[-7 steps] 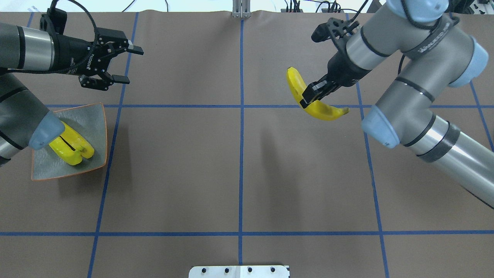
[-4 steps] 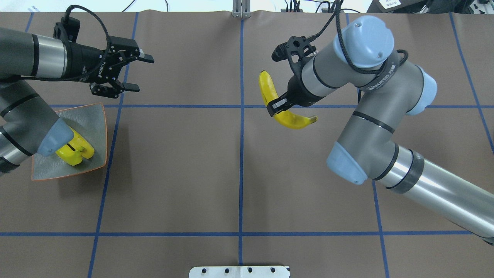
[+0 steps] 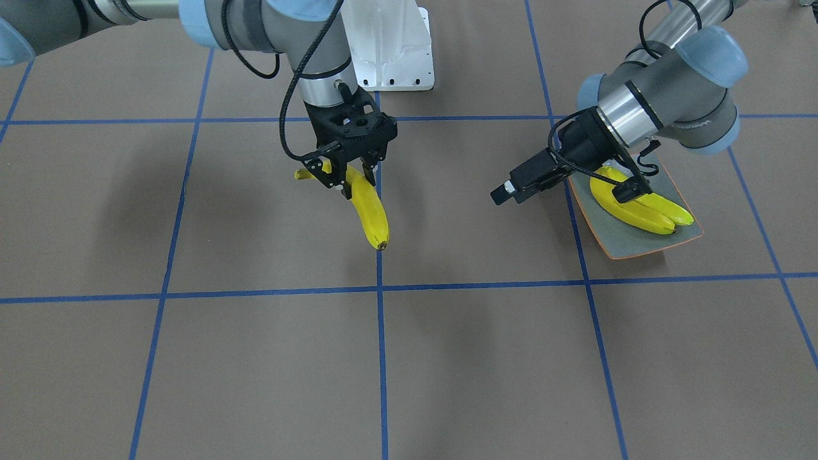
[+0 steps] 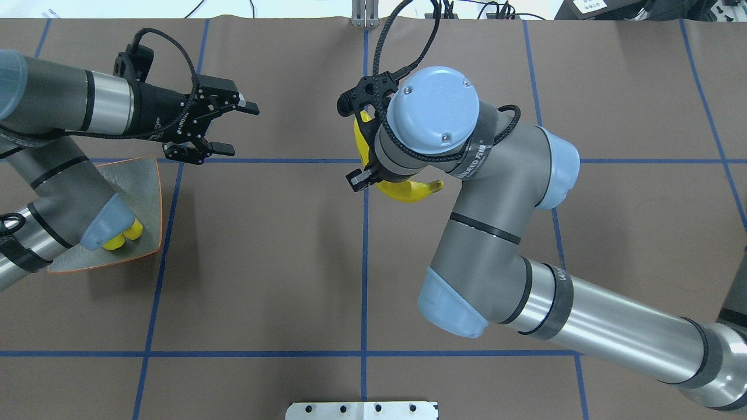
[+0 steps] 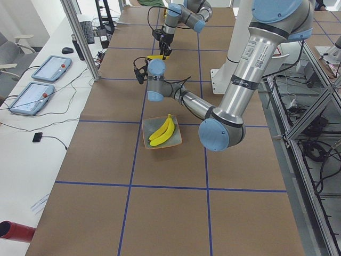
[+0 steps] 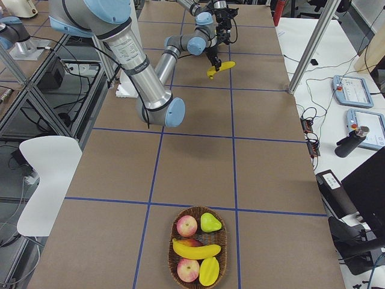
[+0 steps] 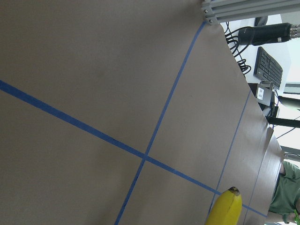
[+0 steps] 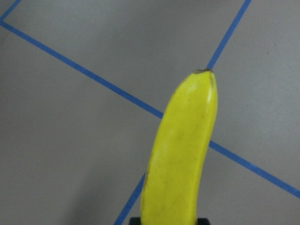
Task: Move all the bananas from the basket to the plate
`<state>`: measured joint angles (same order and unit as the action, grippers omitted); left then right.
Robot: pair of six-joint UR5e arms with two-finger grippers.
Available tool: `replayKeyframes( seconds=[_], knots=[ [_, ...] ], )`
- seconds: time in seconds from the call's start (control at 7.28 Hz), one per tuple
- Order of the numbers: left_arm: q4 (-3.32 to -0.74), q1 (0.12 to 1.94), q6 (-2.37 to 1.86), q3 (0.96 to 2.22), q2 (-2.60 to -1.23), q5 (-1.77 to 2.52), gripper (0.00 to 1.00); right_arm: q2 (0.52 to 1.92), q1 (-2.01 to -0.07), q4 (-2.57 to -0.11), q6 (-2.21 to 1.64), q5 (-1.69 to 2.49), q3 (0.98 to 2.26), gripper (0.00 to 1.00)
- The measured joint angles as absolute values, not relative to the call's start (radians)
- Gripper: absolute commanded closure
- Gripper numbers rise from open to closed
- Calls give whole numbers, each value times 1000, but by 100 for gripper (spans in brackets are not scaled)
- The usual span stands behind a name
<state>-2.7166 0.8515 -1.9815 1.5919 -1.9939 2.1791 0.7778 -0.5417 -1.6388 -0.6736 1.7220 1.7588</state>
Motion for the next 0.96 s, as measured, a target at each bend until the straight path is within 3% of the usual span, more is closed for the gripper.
replayKeyframes(
  seconds=[0.96],
  knots=[
    [-2635,728,-1979,1582,-2115,2115,1,682,-483,-1686,-676,1698,1723,100]
  ],
)
